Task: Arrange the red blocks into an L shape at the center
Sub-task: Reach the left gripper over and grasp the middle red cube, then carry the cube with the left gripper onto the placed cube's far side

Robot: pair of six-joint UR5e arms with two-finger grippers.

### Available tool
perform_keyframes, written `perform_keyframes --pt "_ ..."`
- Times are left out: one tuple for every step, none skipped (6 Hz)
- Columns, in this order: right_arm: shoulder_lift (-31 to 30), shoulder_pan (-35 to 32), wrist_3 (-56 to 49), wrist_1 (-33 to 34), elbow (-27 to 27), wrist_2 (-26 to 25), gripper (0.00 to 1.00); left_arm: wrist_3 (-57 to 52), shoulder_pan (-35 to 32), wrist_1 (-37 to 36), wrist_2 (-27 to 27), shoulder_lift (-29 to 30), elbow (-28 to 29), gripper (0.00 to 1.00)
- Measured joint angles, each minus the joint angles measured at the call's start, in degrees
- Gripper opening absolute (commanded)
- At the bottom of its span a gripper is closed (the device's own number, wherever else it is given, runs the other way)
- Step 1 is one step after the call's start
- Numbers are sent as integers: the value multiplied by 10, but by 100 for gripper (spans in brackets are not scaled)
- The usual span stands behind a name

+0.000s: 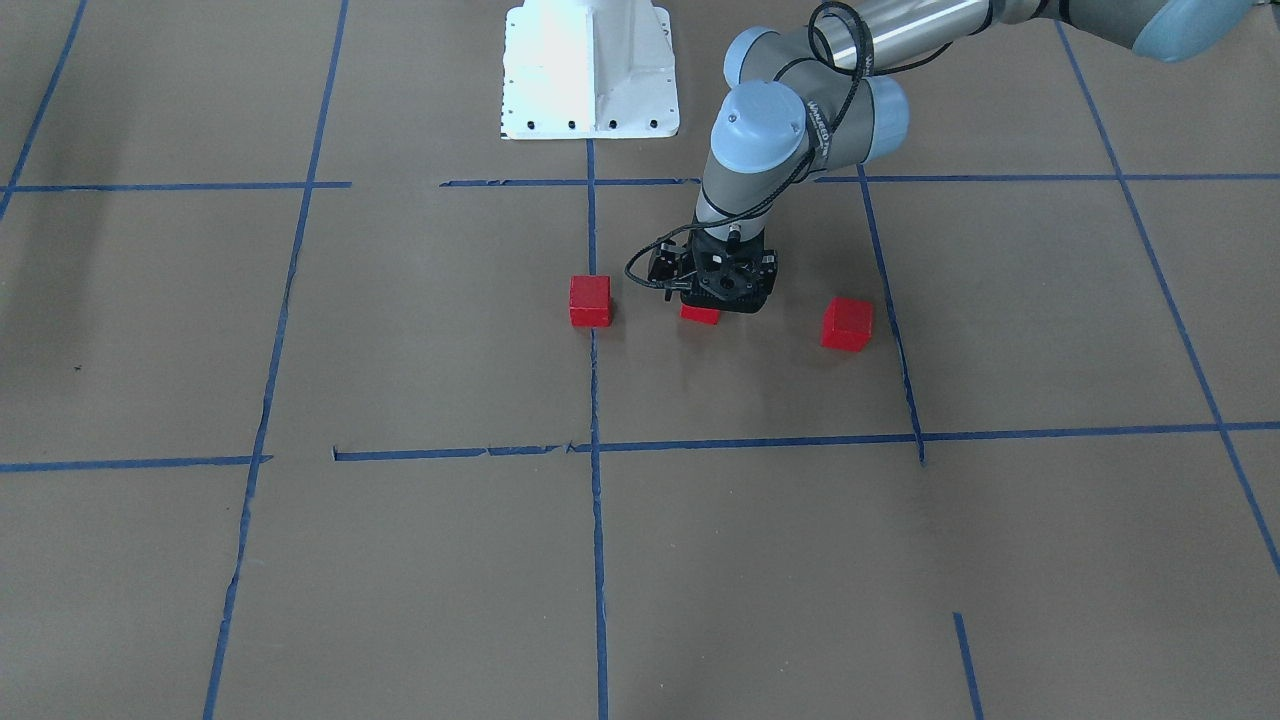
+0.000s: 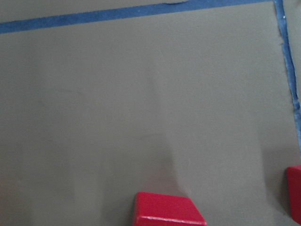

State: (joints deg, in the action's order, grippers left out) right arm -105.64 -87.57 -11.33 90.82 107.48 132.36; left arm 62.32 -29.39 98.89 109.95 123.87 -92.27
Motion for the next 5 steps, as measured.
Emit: perform_keyframes --pt "0 0 0 -1 -2 0 100 0 4 2 0 1 8 66" --pt "0 0 0 -1 -3 0 100 -1 5 2 0 6 13 49" --pt "0 0 0 -1 -3 1 100 -2 6 2 0 13 17 38" --pt "0 0 0 -1 -3 1 100 -2 5 1 0 17 18 27" --pt "0 0 0 -2 -3 1 100 -1 -2 0 0 22 18 27"
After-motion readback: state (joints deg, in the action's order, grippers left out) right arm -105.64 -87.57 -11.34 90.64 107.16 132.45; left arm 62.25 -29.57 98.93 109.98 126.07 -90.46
